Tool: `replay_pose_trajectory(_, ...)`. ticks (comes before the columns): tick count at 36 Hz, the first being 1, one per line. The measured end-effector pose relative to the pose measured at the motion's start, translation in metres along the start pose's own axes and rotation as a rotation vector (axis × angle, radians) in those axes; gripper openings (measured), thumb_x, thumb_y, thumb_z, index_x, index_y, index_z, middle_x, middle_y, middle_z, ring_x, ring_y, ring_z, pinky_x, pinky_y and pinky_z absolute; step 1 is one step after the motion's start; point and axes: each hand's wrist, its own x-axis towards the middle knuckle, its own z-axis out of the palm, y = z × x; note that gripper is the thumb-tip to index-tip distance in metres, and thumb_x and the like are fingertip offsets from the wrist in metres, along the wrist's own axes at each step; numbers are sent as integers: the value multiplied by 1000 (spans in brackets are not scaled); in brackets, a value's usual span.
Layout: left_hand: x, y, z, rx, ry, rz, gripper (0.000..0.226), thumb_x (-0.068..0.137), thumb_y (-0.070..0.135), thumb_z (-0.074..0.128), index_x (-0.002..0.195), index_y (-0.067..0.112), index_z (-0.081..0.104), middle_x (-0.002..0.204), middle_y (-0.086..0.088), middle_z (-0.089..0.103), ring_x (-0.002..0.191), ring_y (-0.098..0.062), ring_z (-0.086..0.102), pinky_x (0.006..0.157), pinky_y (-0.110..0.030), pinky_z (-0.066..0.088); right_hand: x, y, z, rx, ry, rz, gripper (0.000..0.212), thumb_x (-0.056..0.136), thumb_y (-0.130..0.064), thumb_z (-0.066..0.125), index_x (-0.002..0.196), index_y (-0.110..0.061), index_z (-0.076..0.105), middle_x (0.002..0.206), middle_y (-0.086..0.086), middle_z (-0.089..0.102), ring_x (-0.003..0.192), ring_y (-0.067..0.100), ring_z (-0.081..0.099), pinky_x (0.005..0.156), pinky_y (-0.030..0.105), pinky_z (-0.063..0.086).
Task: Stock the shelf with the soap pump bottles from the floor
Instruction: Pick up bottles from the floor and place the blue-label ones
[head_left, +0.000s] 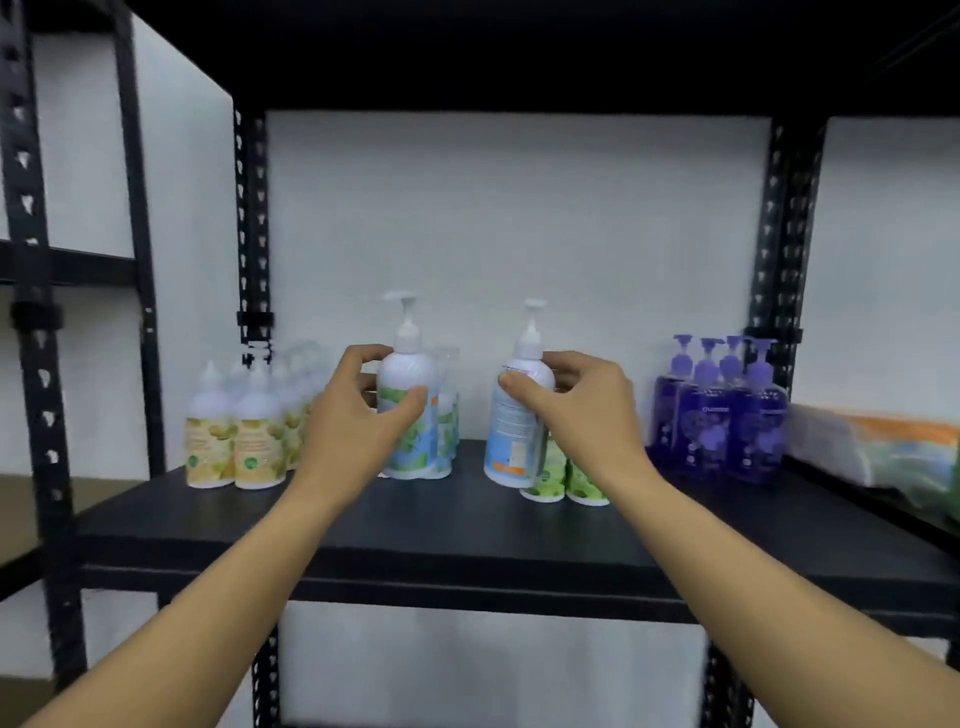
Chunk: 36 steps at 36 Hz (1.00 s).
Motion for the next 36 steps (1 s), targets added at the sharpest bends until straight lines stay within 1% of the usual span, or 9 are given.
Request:
replay_pose_trajectory(2, 4, -9, -16, 22, 17, -6, 38, 86, 29, 73, 115, 39, 51, 100, 8, 68, 81, -2, 64, 59, -13, 45, 5, 0, 23, -4, -15, 5, 17, 76, -36, 84, 77, -34, 67, 80, -16, 72, 77, -4, 68, 65, 17, 56)
replay_pose_trajectory(7, 15, -35, -44, 50, 55, -33, 38, 85, 29, 74, 115, 37, 52, 102, 5, 70, 84, -12, 67, 65, -23, 51, 14, 8, 74, -36, -34, 31, 17, 75, -38, 83, 77, -33, 67, 78, -14, 73, 74, -2, 68, 68, 29, 59)
replay_pose_trajectory(10, 20, -47, -52, 52, 62, -41, 39, 84, 30, 74, 116, 37, 52, 100, 5, 70, 82, -10, 66, 63, -22, 49, 18, 18, 98, -55, -36, 57, 18, 74, -42, 83, 77, -30, 69, 78, -13, 73, 72, -2, 68, 70, 34, 61)
replay_pose_trajectory(13, 25, -56, -57, 50, 62, -46, 39, 84, 31, 74, 116, 37, 53, 100, 6, 70, 82, -9, 66, 62, -20, 48, 22, 27, 117, -108, -30, 74, 28, 71, -48, 81, 78, -23, 72, 74, -10, 72, 69, 3, 69, 67, 38, 60)
replay_pose_trajectory(18, 28, -66, -61, 42, 53, -51, 39, 85, 32, 74, 116, 38, 52, 100, 6, 70, 83, -7, 66, 63, -17, 48, 24, 40, 137, -210, -11, 78, 34, 71, -53, 80, 75, -20, 70, 69, -8, 69, 64, 5, 66, 59, 33, 56)
replay_pose_trajectory(23, 32, -73, -59, 32, 34, -57, 39, 84, 32, 74, 116, 38, 53, 102, 7, 69, 85, -8, 66, 66, -20, 51, 27, 50, 146, -252, -17, 89, 34, 73, -53, 80, 82, -21, 72, 74, -9, 70, 68, 5, 67, 63, 34, 59)
replay_pose_trajectory(27, 33, -78, -57, 27, 26, -58, 38, 84, 33, 74, 115, 38, 53, 101, 5, 69, 85, -10, 67, 66, -23, 53, 26, 55, 148, -243, -31, 100, 33, 73, -50, 81, 81, -19, 72, 74, -8, 70, 68, 4, 66, 64, 35, 58)
replay_pose_trajectory(31, 34, -79, -55, 25, 23, -63, 39, 84, 33, 74, 116, 39, 53, 100, 8, 69, 84, -6, 66, 64, -19, 49, 24, 58, 150, -236, -38, 117, 33, 72, -50, 81, 80, -20, 72, 72, -8, 70, 67, 4, 66, 63, 35, 58)
replay_pose_trajectory(36, 34, -80, -54, 12, 26, -62, 39, 84, 32, 74, 115, 40, 52, 101, 7, 69, 85, -6, 66, 65, -18, 50, 23, 58, 153, -239, -37, 119, 33, 71, -52, 81, 81, -22, 72, 73, -11, 70, 68, 2, 66, 64, 33, 58)
